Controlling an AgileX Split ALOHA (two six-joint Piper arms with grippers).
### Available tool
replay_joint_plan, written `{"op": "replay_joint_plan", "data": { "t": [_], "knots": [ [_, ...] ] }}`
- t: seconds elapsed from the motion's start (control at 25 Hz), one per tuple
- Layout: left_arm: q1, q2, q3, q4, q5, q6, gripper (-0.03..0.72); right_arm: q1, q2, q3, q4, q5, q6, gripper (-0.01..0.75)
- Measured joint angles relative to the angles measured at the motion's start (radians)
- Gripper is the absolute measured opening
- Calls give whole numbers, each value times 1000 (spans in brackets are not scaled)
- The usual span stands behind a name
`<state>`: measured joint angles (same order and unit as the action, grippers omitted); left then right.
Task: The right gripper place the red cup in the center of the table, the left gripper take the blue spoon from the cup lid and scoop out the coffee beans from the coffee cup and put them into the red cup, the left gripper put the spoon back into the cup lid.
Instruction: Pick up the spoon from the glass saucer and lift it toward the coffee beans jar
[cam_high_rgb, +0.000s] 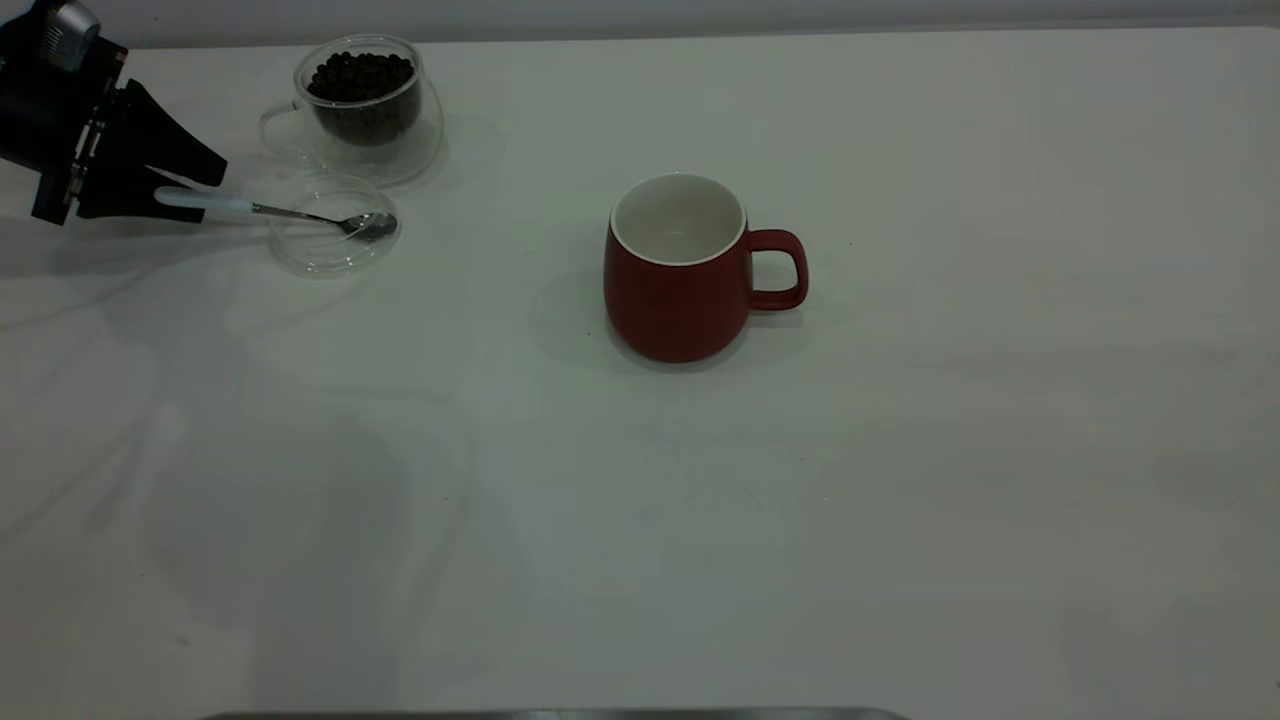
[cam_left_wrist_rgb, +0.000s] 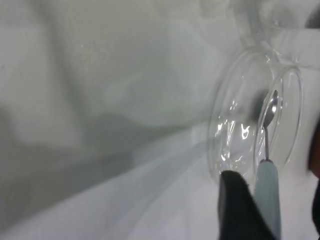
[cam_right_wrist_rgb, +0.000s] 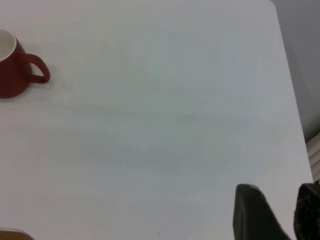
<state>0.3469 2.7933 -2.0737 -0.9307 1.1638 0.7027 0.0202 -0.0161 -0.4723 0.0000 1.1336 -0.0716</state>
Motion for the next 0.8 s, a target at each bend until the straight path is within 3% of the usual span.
{"op": "replay_joint_plan", "data": {
  "t": [0.24, 0.36, 0.8],
  "knots": [
    [0, 0, 0, -103, 0, -1, 202, 0, 0, 0, 0, 0, 0, 239],
    [0, 0, 0, -138, 0, -1, 152, 0, 0, 0, 0, 0, 0, 239],
    [0, 0, 0, -145, 0, -1, 144, 0, 0, 0, 0, 0, 0, 239]
  ]
}}
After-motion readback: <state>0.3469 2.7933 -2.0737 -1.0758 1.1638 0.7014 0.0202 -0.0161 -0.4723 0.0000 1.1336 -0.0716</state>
